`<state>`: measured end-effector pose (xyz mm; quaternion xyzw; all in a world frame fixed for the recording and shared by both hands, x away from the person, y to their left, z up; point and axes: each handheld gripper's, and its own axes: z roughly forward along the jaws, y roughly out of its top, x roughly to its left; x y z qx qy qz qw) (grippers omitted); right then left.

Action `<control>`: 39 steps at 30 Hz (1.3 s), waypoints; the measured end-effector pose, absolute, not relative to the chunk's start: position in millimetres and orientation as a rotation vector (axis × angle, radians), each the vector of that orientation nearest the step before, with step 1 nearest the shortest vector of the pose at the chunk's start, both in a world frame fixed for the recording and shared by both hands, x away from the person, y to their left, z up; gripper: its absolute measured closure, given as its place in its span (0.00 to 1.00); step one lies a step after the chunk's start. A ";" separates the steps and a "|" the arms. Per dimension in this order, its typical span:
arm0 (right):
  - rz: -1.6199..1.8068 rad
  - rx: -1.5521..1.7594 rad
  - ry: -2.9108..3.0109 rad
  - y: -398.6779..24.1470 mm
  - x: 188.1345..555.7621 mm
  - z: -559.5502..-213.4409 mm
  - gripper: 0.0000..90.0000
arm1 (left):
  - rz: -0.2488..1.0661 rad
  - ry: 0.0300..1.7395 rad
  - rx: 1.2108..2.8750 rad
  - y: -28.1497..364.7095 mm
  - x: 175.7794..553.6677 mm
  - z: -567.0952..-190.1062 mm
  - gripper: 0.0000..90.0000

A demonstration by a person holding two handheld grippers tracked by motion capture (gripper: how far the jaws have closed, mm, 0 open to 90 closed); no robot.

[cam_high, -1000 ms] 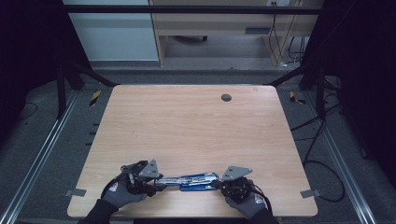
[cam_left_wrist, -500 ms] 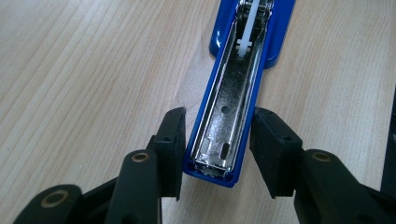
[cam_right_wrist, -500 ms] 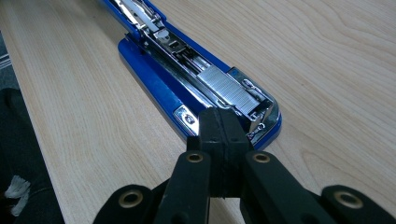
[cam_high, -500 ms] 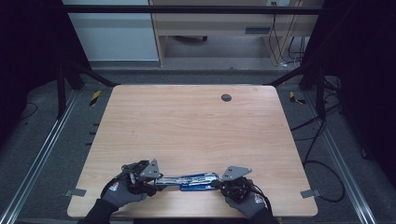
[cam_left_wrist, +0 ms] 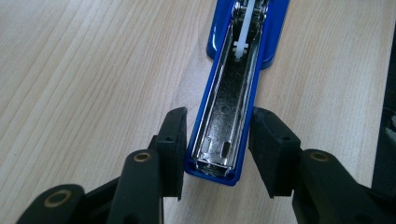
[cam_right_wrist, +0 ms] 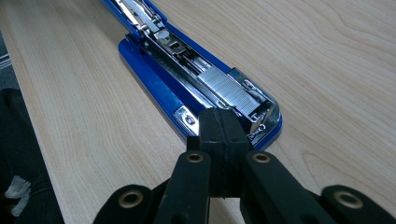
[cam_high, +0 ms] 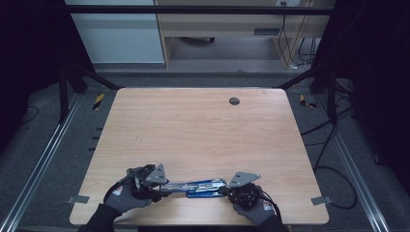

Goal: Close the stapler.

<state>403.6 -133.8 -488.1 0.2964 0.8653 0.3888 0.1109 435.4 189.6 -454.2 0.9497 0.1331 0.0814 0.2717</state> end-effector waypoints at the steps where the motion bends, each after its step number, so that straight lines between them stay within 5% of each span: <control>1: 1.141 0.871 2.543 -133.8 403.6 -488.0 1.00 | 0.216 0.356 2.559 189.5 435.5 -453.7 0.64; 39: 1.135 0.868 2.551 -133.8 404.3 -487.6 1.00 | 0.197 0.344 2.564 186.0 438.3 -440.7 0.64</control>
